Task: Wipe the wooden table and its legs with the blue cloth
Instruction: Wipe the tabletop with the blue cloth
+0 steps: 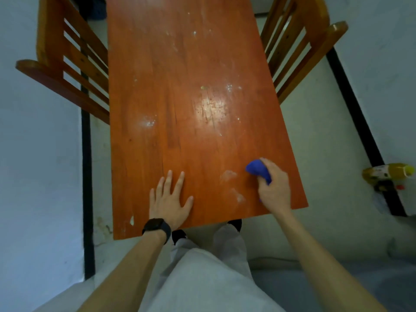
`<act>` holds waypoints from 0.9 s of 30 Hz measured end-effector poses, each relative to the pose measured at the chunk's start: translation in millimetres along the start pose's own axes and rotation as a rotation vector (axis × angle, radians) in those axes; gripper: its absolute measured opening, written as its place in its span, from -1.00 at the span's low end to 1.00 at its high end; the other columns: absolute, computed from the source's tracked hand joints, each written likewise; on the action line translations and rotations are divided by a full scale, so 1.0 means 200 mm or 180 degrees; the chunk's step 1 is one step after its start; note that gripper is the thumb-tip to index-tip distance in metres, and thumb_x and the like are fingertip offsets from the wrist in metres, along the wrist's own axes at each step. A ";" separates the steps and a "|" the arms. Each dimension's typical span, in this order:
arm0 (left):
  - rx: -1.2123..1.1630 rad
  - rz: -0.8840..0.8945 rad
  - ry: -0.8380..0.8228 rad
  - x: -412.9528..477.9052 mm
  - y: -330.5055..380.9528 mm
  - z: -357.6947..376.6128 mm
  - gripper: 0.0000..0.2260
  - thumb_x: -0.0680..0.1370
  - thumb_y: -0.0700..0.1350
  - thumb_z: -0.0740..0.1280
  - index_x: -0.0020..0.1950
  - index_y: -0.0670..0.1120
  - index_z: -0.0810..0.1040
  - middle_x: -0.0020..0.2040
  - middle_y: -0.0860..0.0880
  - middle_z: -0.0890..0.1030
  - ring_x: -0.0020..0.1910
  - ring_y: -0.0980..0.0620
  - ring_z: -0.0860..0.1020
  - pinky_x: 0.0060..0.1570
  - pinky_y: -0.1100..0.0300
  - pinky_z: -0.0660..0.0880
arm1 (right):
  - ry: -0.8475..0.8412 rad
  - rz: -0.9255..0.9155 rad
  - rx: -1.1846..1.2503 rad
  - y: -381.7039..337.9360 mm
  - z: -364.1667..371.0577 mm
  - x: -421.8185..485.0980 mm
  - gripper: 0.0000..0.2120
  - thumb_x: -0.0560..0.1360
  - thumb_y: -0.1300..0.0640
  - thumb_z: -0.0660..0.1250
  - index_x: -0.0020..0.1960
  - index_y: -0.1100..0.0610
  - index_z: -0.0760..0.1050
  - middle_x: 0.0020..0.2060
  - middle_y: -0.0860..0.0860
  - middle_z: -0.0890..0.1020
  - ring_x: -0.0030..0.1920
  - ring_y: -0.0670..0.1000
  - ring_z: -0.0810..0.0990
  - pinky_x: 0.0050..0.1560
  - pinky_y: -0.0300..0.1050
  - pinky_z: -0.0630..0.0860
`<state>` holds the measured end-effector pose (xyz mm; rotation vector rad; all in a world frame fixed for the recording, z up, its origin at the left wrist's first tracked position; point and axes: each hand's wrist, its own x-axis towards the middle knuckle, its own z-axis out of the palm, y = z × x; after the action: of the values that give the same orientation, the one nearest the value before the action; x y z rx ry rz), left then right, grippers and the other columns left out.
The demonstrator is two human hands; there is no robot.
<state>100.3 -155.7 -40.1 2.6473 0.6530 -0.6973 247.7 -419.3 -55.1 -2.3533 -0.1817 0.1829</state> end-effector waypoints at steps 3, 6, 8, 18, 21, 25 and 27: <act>0.0176 -0.0231 -0.0129 -0.10 -0.28 0.02 -0.28 0.57 0.39 0.00 0.57 0.21 -0.33 0.60 -0.02 -0.32 0.59 -0.10 -0.24 0.53 -0.23 -0.19 | 0.0742 0.0610 -0.0791 0.04 0.09 -0.10 -0.47 0.45 0.26 0.27 0.42 0.08 0.42 0.39 0.08 0.47 0.25 0.24 0.47 0.29 0.10 0.35; 0.0418 -0.0272 -0.0362 -0.18 -0.49 0.06 -0.27 0.52 0.45 -0.12 0.51 0.22 -0.46 0.55 0.00 -0.45 0.57 -0.07 -0.32 0.51 -0.24 -0.25 | 0.0659 0.0478 -0.0979 -0.14 0.36 -0.46 -0.40 0.40 0.25 0.26 0.44 0.04 0.40 0.43 0.03 0.43 0.23 0.19 0.41 0.24 0.13 0.39; 0.0443 -0.0119 -0.0471 -0.18 -0.55 0.06 -0.27 0.51 0.45 -0.15 0.48 0.21 -0.51 0.51 0.02 -0.50 0.56 -0.06 -0.36 0.51 -0.25 -0.24 | 0.0083 0.0112 -0.0602 -0.29 0.52 -0.65 -0.38 0.38 0.26 0.25 0.44 0.03 0.42 0.41 0.00 0.45 0.25 0.14 0.41 0.27 0.08 0.40; 0.0502 0.0259 -0.0723 -0.17 -0.64 0.05 -0.31 0.55 0.43 -0.13 0.40 0.24 -0.57 0.41 0.06 -0.61 0.50 -0.03 -0.46 0.50 -0.22 -0.30 | 0.1004 0.0641 -0.0735 -0.19 0.34 -0.40 -0.47 0.40 0.27 0.25 0.37 0.11 0.48 0.35 0.10 0.52 0.22 0.25 0.50 0.26 0.15 0.42; 0.0495 0.0271 -0.0784 -0.16 -0.65 0.05 -0.31 0.56 0.42 -0.13 0.40 0.24 -0.57 0.39 0.07 -0.62 0.45 0.01 -0.50 0.47 -0.22 -0.33 | 0.0813 0.0737 -0.0971 -0.37 0.58 -0.60 -0.42 0.42 0.26 0.27 0.44 0.03 0.41 0.43 0.02 0.43 0.28 0.18 0.42 0.27 0.15 0.38; 0.0446 0.0251 -0.0870 -0.16 -0.66 0.03 -0.31 0.56 0.41 -0.10 0.41 0.24 -0.55 0.38 0.09 -0.62 0.44 0.04 -0.50 0.47 -0.23 -0.32 | -0.0255 0.0085 -0.0274 -0.58 0.76 -0.75 -0.45 0.44 0.30 0.27 0.41 0.01 0.46 0.39 -0.06 0.47 0.27 0.07 0.44 0.30 0.04 0.39; 0.0448 0.0253 -0.0874 -0.16 -0.66 0.02 -0.32 0.56 0.42 -0.11 0.41 0.25 -0.55 0.38 0.10 -0.62 0.43 0.05 -0.51 0.47 -0.23 -0.32 | -0.0769 0.0234 0.0513 -0.58 0.63 -0.62 -0.51 0.47 0.37 0.30 0.36 0.06 0.51 0.29 -0.12 0.51 0.28 -0.05 0.47 0.37 -0.10 0.38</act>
<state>8.1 -58.0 -52.7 2.6147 0.4338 -1.0935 93.7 -273.1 -52.6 -2.1745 -0.1898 0.5003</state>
